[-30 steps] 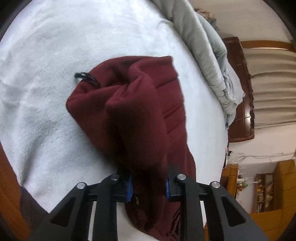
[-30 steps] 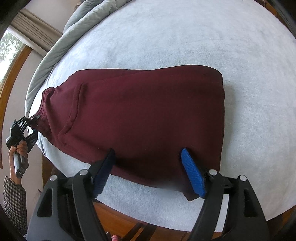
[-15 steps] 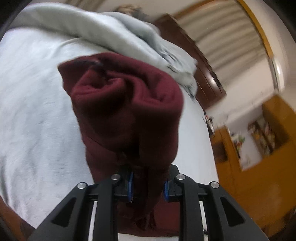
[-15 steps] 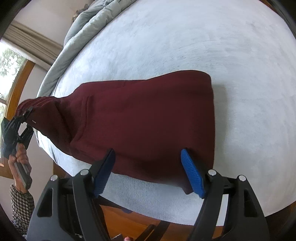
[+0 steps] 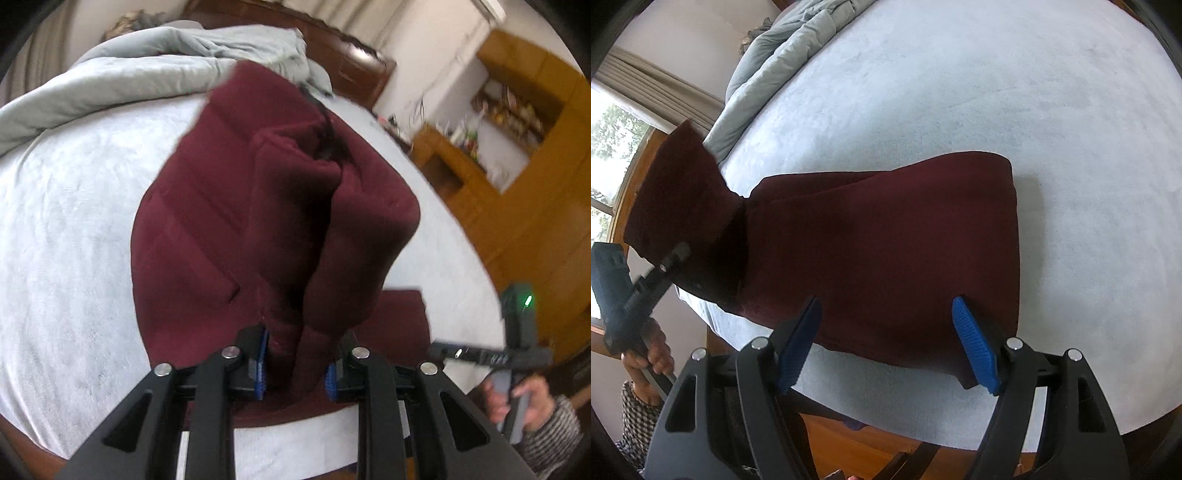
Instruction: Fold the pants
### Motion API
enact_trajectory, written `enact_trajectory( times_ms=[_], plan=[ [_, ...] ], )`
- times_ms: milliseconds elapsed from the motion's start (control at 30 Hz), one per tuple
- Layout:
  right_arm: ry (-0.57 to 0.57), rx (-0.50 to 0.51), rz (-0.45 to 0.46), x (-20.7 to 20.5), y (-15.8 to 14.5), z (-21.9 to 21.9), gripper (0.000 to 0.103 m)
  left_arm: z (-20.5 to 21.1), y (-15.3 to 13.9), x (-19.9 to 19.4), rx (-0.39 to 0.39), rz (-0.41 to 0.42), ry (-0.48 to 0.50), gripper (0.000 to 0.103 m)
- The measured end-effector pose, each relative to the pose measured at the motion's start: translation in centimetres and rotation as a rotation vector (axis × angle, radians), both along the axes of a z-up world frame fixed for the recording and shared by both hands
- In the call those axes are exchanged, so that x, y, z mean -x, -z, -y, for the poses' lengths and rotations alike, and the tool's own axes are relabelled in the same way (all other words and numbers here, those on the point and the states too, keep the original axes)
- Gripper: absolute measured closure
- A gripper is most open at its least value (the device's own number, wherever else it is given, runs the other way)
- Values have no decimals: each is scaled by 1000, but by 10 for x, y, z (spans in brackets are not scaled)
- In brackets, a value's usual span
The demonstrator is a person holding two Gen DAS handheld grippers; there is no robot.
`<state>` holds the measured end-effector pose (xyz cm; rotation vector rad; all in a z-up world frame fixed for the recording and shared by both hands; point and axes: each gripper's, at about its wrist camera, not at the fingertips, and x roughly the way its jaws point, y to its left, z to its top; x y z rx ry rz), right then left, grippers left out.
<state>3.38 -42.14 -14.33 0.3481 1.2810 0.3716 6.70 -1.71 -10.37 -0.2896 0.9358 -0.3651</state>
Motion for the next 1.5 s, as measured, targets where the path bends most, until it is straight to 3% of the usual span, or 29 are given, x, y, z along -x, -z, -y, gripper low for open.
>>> enact_trajectory(
  times_ms=[333,400,433,467,567,600,700,767,833,1000,1100,1200,1267,1400,1500],
  plan=[
    [0,0,-22,-3,9,-3,30,63,48,12,-229,-85,171,77],
    [0,0,-26,-4,11,-3,30,72,45,15,-243,-65,186,62],
    [-1,1,-29,-5,12,-3,30,70,45,19,-215,-74,198,39],
    [-1,1,-32,-6,12,-3,29,66,47,26,-183,-89,207,31],
    [-4,-2,-36,-7,10,-4,29,72,35,30,-186,-105,235,25],
    [-4,-3,-34,-7,9,-4,29,69,26,31,-133,-102,238,25],
    [-8,-3,-35,-6,9,-3,28,41,-6,33,138,-72,188,18],
    [-6,-2,-38,-6,11,-2,27,38,-13,21,198,-83,125,16],
    [-4,3,-37,-7,11,-3,27,39,-7,7,178,-128,86,18],
    [-9,10,-40,-7,10,-8,27,47,43,-11,38,-267,29,27],
    [-1,7,-46,-9,7,-8,27,60,45,-5,-66,-212,65,25],
    [-10,-2,-35,-13,-2,-14,25,54,34,-1,-39,-215,50,26],
    [-17,-33,-23,-16,-10,-21,22,32,16,3,17,-183,-11,22],
    [-56,-112,-56,-31,-15,-45,19,-12,5,9,-43,-155,-147,15],
    [-81,-133,-108,-43,-5,-65,19,-42,20,10,-92,-222,-228,15]
  ],
)
